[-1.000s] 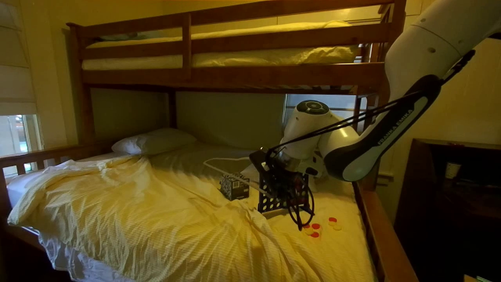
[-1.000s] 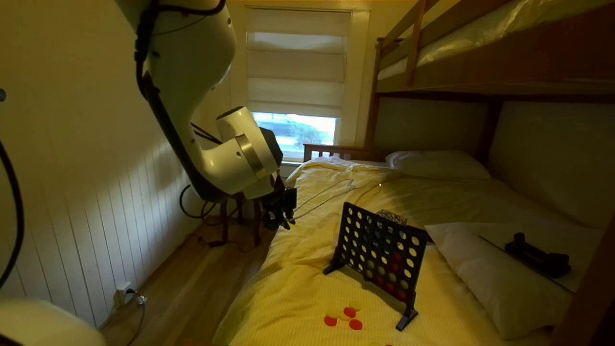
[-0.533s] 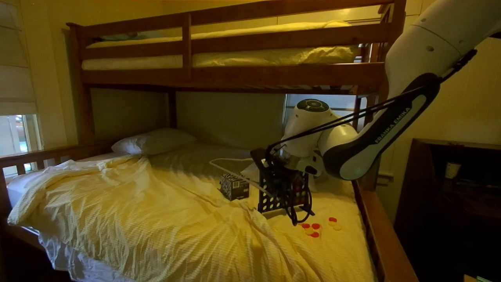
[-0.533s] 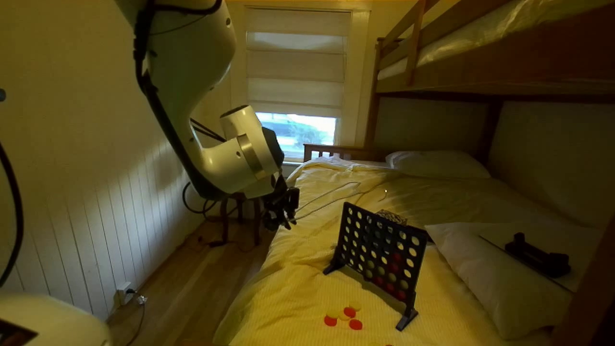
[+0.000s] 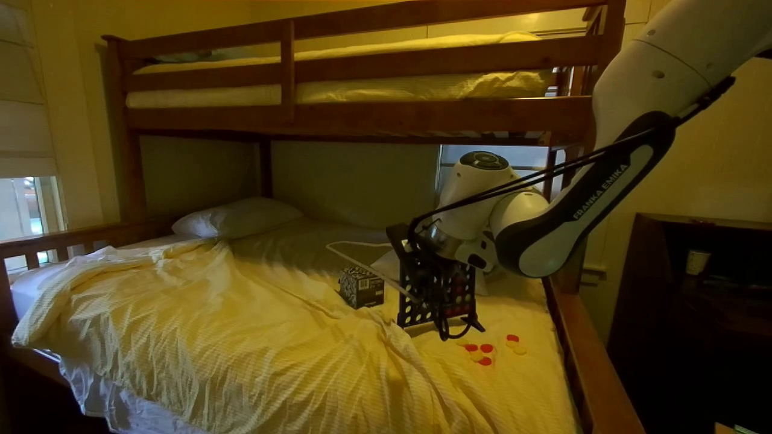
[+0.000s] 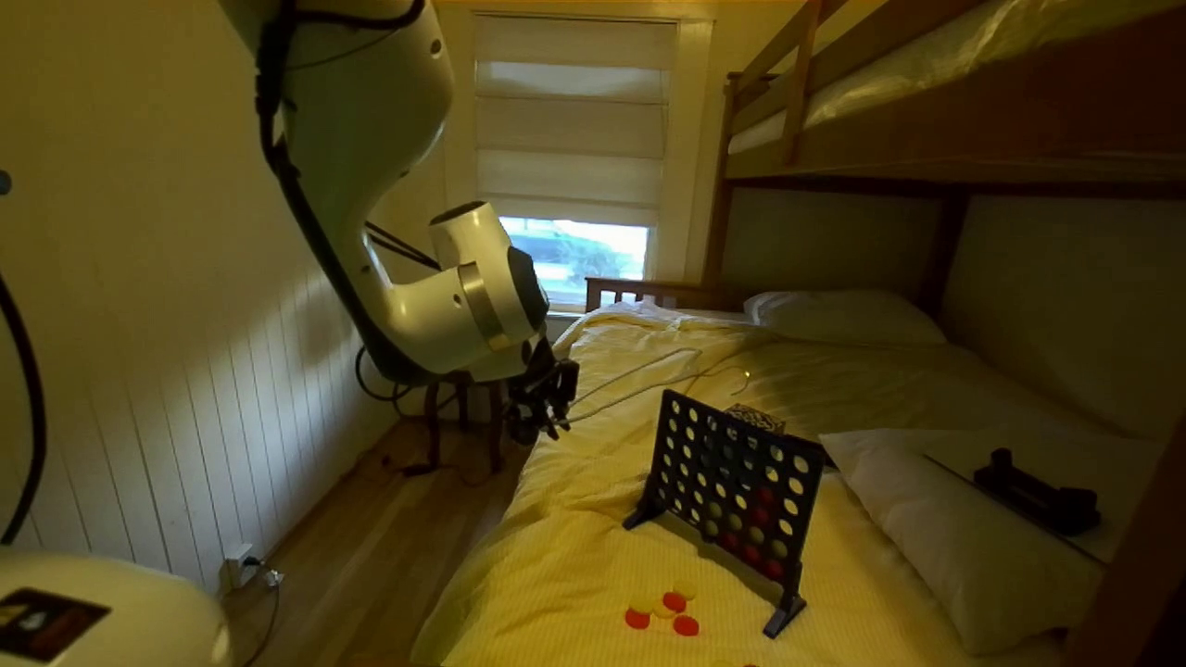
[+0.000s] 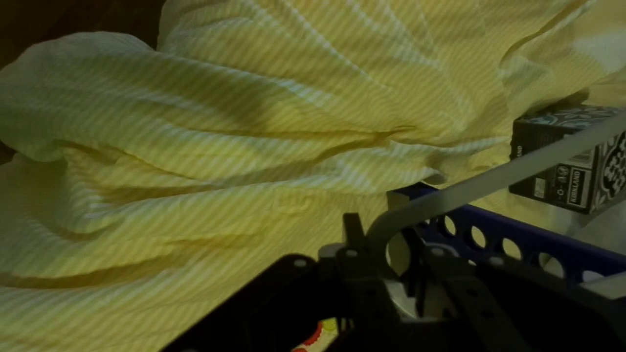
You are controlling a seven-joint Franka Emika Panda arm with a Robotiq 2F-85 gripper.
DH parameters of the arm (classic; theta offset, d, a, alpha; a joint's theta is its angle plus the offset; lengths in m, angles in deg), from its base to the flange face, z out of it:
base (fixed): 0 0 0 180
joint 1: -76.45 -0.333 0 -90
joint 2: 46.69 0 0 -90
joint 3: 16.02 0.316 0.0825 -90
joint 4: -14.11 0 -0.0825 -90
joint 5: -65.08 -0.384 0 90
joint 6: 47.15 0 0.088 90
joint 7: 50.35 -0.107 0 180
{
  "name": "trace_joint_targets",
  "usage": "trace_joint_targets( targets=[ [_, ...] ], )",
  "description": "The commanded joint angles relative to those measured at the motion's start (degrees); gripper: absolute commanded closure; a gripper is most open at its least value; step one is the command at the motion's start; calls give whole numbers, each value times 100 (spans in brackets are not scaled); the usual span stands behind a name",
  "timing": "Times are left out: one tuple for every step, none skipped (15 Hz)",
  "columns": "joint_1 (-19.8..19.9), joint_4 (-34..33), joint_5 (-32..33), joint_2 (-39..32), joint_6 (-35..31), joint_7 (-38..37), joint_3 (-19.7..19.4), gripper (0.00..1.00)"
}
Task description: Pick up the hang wire and put it on the black object
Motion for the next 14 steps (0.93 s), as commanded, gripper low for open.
trace_joint_targets(
  targets=[
    [-478, 171, -478, -48, -264, -169, -437, 95],
    [-607, 198, -551, -89, -344, -168, -567, 95],
    [-748, 232, -646, -123, -406, -168, -704, 95],
    [-924, 238, -734, -173, -460, -165, -882, 95],
    [-1116, 253, -809, -218, -510, -166, -1066, 95],
    [-1371, 242, -903, -280, -527, -166, -1318, 95],
    [-1662, 220, -1009, -348, -523, -163, -1607, 95],
    [-1963, 208, -1140, -440, -549, -159, -1898, 95],
    [-2291, 203, -1261, -542, -587, -160, -2204, 95],
    [-2600, 226, -1394, -669, -692, -162, -2487, 95],
    [-2992, 255, -1545, -770, -755, -162, -2826, 95],
    [-3317, 324, -1700, -894, -887, -163, -3097, 95],
    [-3599, 408, -1861, -1040, -1066, -162, -3319, 95],
    [-3934, 488, -2017, -1127, -1144, -162, -3563, 95]
  ],
)
